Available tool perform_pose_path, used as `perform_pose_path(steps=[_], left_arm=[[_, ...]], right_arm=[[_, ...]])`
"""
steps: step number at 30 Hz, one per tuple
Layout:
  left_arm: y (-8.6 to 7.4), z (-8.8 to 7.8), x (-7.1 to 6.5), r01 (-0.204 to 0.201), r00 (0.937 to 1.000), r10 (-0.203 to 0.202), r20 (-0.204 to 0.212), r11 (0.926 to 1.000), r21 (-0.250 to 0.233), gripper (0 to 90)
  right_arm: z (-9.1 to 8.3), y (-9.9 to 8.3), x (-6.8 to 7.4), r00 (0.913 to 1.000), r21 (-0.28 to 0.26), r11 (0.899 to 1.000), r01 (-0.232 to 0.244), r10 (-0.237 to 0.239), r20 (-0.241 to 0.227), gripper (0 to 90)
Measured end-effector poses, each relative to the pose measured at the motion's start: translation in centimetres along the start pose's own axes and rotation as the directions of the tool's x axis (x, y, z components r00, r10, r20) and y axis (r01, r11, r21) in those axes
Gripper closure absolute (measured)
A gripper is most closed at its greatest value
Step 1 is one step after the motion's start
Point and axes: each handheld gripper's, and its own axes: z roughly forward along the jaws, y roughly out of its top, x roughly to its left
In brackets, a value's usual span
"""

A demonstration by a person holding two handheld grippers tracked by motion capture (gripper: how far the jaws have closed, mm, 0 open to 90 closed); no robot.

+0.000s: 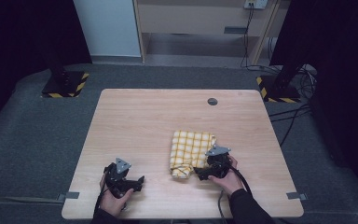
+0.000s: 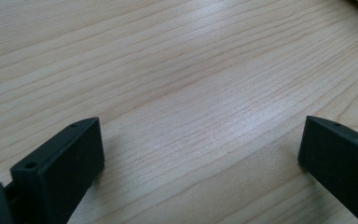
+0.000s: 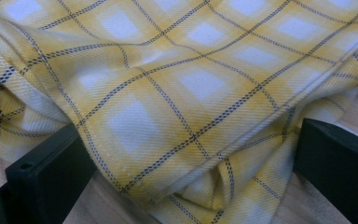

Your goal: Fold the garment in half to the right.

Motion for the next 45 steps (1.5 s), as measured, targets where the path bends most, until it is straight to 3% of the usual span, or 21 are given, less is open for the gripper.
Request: perform_pose_path(steps=[45], left_arm=[[0.0, 0.0, 0.0, 0.0, 1.0, 0.0, 0.0, 1.0, 0.0, 0.0]], right_arm=[[3.1, 3.0, -1.6, 0.9993, -0.002, 1.0, 0.03, -0.03, -0.023, 0.3]])
